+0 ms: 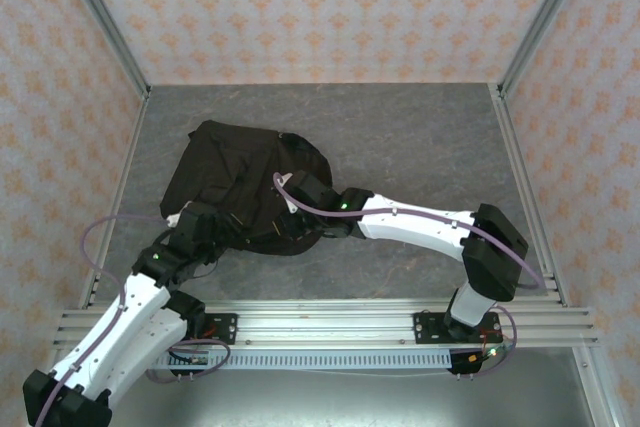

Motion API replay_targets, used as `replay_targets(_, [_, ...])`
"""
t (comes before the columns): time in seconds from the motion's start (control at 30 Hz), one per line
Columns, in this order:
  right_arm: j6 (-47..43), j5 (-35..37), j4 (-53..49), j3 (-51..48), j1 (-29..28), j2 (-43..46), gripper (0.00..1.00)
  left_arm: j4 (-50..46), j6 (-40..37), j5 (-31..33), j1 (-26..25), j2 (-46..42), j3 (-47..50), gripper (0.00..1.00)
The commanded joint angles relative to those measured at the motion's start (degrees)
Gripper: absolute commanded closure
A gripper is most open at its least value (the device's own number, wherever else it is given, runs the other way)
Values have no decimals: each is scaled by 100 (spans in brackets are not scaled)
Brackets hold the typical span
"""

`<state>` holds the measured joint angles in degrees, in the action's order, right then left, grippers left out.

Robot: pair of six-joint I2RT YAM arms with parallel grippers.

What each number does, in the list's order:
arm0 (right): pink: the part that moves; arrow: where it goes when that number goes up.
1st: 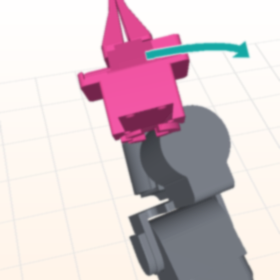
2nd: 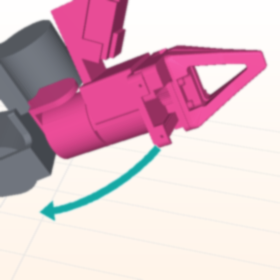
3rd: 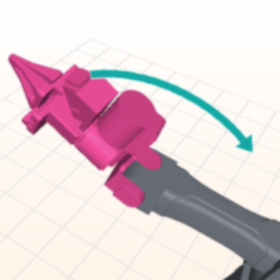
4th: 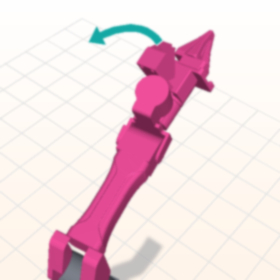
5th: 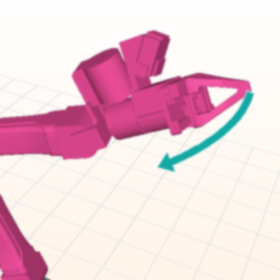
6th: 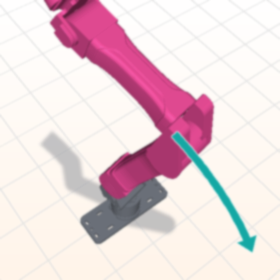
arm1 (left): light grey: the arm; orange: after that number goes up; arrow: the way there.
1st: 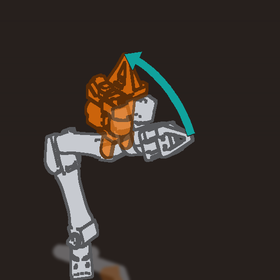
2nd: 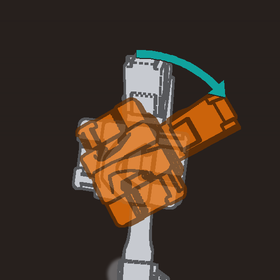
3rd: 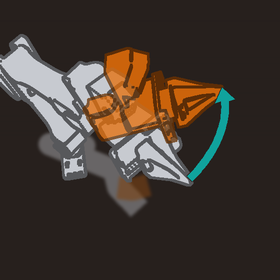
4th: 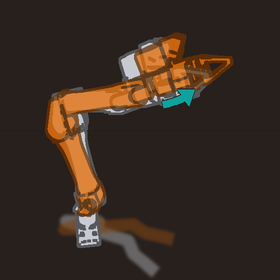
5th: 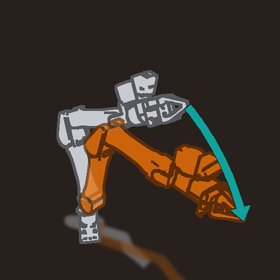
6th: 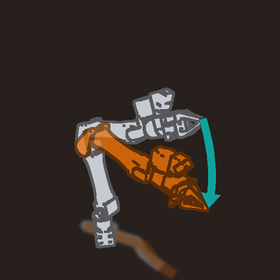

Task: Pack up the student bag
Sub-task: Zip the student bag at the middle-left of the table.

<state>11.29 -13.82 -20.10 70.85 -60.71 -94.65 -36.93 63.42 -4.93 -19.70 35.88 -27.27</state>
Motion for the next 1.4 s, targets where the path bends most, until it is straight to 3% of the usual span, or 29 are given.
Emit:
replay_targets(0.0, [-74,-36,136,-7,-10,82,74,-83,194,291,54,-116,256,48])
replay_targets(0.23, [1,-147,262,-107,-12,231,75,649,212,486,54,499,200,65])
replay_targets(0.43, [-228,-112,117,-221,-17,563,75,625,-5,635,61,859,-440,100])
replay_targets(0.73, [-2070,119,948,-897,-318,1235,72,-32,-75,324,97,446,-1127,100])
replay_targets(0.9, [-2834,41,1342,-1109,-358,1087,79,-137,57,38,134,217,-1156,100])
replay_targets(0.97, [-3013,171,1445,-1105,-355,934,87,-212,26,3,141,167,-1222,100])
replay_targets(1.07, [-3208,269,1483,-1001,-361,672,90,-283,-5,-82,142,114,-1246,100])
replay_targets(1.37, [-3492,-53,1483,-683,-365,175,85,-306,21,-205,151,-11,-1158,100])
